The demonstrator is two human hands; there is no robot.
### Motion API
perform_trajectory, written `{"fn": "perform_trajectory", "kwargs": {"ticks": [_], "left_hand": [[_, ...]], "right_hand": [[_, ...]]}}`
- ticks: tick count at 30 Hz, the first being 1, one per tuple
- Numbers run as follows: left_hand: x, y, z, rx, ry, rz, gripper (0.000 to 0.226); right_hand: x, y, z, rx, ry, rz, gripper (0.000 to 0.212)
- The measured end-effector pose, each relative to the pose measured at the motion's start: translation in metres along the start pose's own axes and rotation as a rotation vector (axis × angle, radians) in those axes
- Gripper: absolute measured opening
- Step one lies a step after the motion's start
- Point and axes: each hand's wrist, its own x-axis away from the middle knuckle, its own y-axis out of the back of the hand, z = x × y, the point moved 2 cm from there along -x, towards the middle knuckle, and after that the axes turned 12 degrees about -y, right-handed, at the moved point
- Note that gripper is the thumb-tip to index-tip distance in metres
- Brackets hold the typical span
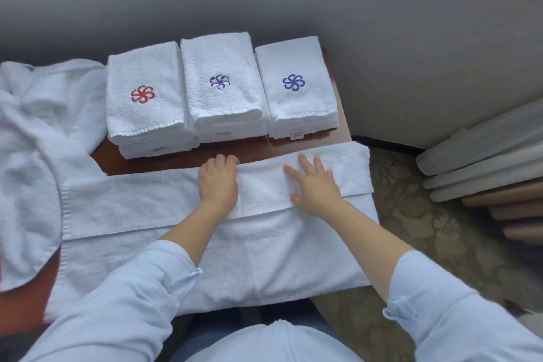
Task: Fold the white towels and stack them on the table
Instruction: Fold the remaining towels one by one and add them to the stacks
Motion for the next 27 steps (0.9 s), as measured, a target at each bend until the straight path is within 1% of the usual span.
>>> {"fn": "perform_trajectory", "kwargs": {"ticks": [2,3,4,6,7,8,10,12,18,23,27], "left_hand": [[0.000,0.001,-0.002,-0.006,-0.024,-0.040,0.065],[0.002,0.002,-0.005,0.017,-0.054,-0.052,0.068],[0.003,0.001,-0.009,0.049,-0.105,-0.041,0.065],[0.008,-0.005,-0.022,0.079,-0.247,0.066,0.054],[0.010,-0.010,-0.029,0.082,-0.291,0.142,0.055],[0.014,-0.015,-0.036,0.088,-0.296,0.217,0.060],[0.021,-0.024,-0.045,0.099,-0.239,0.334,0.071],[0.027,-0.027,-0.050,0.082,-0.194,0.385,0.073],[0.041,-0.021,-0.058,0.054,-0.154,0.394,0.072],[0.072,-0.028,-0.068,0.071,-0.172,0.379,0.070],[0.102,-0.031,-0.074,0.097,-0.199,0.339,0.068]], "right_hand": [[-0.001,0.000,-0.003,-0.030,0.011,-0.022,0.072],[0.002,-0.002,-0.007,-0.042,0.008,-0.043,0.072],[0.005,-0.006,-0.011,-0.045,-0.002,-0.067,0.071],[0.013,-0.015,-0.021,-0.031,-0.042,-0.105,0.071],[0.016,-0.019,-0.025,-0.033,-0.067,-0.111,0.071],[0.020,-0.022,-0.030,-0.040,-0.091,-0.113,0.072],[0.027,-0.028,-0.038,-0.034,-0.119,-0.119,0.072],[0.034,-0.033,-0.046,-0.015,-0.122,-0.131,0.071],[0.052,-0.040,-0.057,-0.045,-0.123,-0.151,0.067],[0.070,-0.047,-0.064,-0.060,-0.086,-0.174,0.064],[0.092,-0.060,-0.070,-0.095,-0.101,-0.177,0.065]]}}
